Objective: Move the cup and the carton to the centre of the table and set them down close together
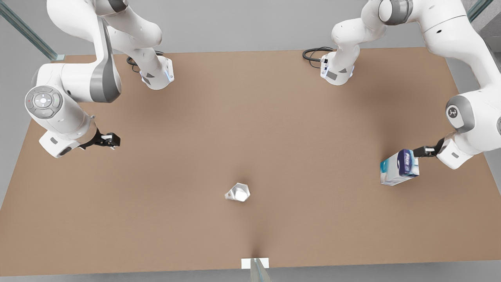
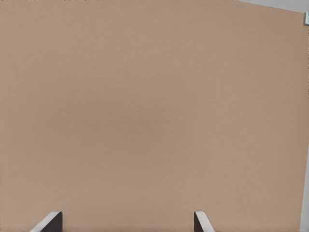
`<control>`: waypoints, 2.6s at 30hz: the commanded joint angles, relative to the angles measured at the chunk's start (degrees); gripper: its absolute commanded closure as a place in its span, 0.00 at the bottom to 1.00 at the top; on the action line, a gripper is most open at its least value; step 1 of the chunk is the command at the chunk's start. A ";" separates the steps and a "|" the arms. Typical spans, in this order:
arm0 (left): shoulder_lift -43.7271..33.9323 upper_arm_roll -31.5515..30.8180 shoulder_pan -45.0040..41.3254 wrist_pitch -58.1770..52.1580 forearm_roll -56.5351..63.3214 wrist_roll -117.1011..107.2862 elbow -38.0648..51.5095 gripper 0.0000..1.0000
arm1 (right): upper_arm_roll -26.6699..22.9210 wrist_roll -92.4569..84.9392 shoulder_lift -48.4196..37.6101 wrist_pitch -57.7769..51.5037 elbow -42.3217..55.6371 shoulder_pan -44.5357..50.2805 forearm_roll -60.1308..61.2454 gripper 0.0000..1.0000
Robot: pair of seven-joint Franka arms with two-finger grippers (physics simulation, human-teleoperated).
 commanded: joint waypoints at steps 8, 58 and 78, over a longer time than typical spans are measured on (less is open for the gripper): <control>2.59 -0.26 1.26 3.73 1.22 2.63 -1.63 0.01 | 0.00 0.00 0.27 0.00 -0.09 0.03 0.09 0.00; 1.18 -26.89 -2.69 -2.42 11.68 22.57 2.85 0.44 | 0.00 0.26 2.20 -0.53 0.62 0.29 0.09 0.00; 13.93 -21.62 -39.26 8.57 3.59 27.41 7.69 0.44 | -0.09 0.18 2.20 -0.79 0.70 -0.06 0.17 0.00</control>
